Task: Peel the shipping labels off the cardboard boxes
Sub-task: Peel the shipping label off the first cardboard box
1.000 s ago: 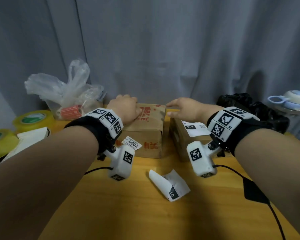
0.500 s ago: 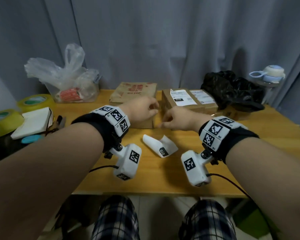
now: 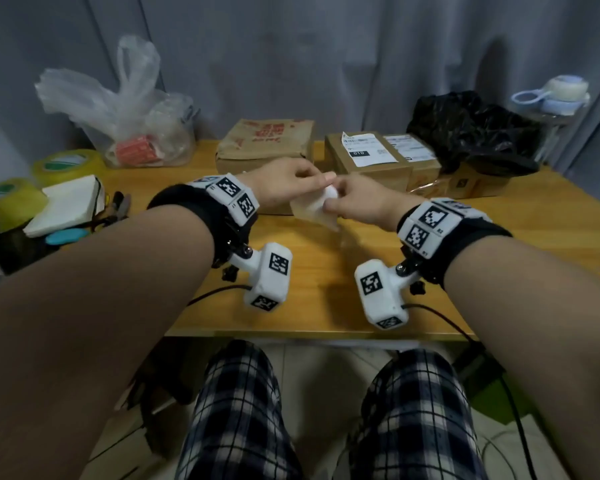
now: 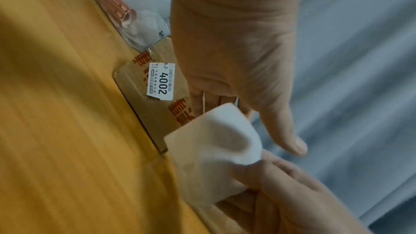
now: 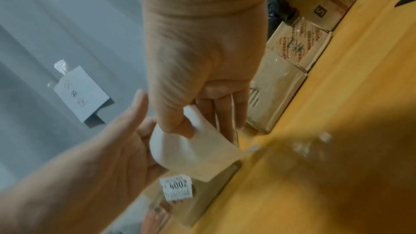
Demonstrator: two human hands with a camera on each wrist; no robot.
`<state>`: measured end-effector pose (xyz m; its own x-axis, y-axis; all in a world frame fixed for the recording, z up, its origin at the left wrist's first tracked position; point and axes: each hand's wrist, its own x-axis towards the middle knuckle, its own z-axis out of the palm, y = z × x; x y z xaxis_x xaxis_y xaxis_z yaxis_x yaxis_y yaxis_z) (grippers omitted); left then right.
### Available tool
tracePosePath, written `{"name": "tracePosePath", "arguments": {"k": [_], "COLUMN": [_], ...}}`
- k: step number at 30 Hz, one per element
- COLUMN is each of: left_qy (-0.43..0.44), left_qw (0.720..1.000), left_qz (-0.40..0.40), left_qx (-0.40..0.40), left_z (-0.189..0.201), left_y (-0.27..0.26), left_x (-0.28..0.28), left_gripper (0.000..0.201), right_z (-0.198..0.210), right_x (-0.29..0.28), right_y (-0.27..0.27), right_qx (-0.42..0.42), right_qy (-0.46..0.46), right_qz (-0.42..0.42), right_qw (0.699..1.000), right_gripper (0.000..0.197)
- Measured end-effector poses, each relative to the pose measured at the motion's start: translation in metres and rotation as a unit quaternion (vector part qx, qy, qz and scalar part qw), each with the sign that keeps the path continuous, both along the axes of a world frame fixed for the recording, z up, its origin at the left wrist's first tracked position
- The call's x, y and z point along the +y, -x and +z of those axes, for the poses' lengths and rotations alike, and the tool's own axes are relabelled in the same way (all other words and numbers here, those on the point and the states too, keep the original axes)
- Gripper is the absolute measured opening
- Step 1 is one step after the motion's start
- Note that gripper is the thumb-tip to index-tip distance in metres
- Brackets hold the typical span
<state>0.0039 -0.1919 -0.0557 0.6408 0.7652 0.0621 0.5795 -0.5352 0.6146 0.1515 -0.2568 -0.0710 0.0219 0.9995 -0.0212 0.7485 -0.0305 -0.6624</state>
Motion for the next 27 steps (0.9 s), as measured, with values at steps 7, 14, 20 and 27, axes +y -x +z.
{"name": "tracePosePath", "arguments": {"k": [7, 14, 20, 27], "left_qy": [0.194, 0.151, 0.163, 0.197], "left_qw": [0.953, 0.945, 0.918, 0.899], "left_qz": [-0.009, 0.021, 0.083, 0.048], "left_qx": [-0.231, -0.289, -0.351, -0.387], "left_z": [0.016, 0.034, 0.044, 0.079], "left_y": [-0.013, -0.048, -0.094, -0.143], "left_x": [-0.007, 0.013, 0.039, 0.052], "left_gripper": [0.028, 0.01, 0.017, 0.006], "right_z": [0.032, 0.053, 0.058, 0.078], "right_x": [-0.002, -0.001, 0.019, 0.06], "right_y": [-0.04, -0.065, -0.093, -0.134], "right_qx": [0.259, 0.385, 0.381, 0.356], "right_qy": [-0.109, -0.154, -0.15, -0.232], "right_qz": [-0.047, -0.034, -0.028, -0.062], "right_qw": [0.959, 0.909, 0.912, 0.903], "right_gripper": [0.02, 0.016, 0.015, 0.047]}}
